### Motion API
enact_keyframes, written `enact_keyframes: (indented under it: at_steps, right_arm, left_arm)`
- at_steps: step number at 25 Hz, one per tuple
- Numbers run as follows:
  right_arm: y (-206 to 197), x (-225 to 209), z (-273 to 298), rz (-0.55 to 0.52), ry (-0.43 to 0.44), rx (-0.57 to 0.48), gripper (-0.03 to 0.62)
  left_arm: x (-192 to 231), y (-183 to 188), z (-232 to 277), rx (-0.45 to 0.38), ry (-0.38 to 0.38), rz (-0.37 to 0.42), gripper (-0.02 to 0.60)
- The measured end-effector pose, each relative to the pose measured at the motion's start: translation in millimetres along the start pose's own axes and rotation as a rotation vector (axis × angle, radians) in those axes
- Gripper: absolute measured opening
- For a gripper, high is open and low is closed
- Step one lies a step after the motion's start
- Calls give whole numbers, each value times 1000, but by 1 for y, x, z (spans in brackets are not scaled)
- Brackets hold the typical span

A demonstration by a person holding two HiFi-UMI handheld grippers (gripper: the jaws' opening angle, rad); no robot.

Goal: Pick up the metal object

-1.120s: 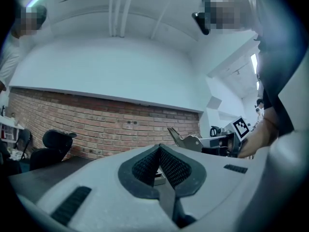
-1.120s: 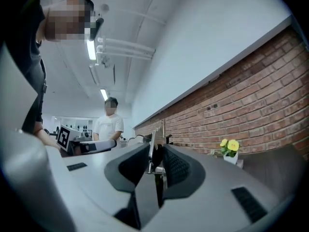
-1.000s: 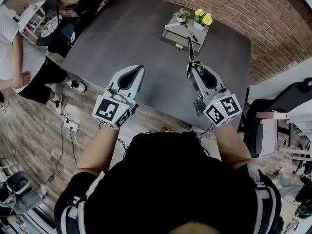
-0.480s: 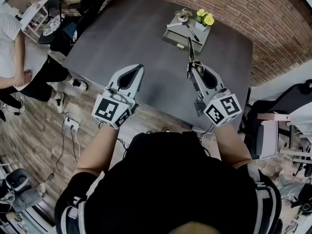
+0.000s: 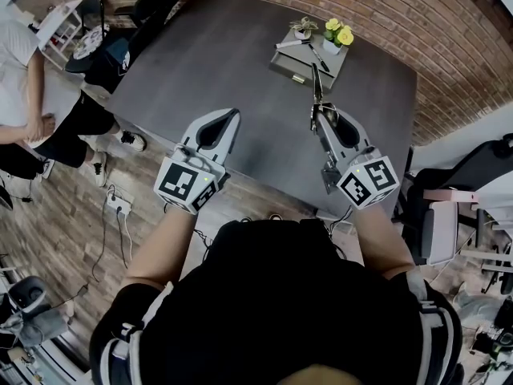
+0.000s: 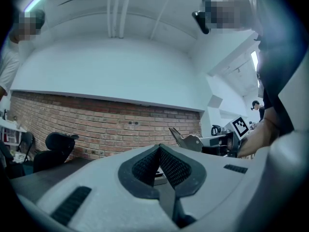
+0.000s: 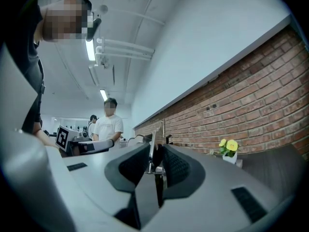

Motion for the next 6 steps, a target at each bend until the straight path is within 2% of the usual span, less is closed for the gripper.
enact_keyframes:
  at_steps: [6]
  right_arm:
    - [1,2,0,4,3,0,84]
  left_arm:
    - [-2,-1,-2,3,-10,-4,8]
Point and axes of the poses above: the fingertips, and each gripper's own axes: z forward along the fingers, x to its left, y out of its top, the point moved 2 cm from there along -z, backward along the fingers, and after that the axes turned 13 degrees about x, right-handed, at the moved point
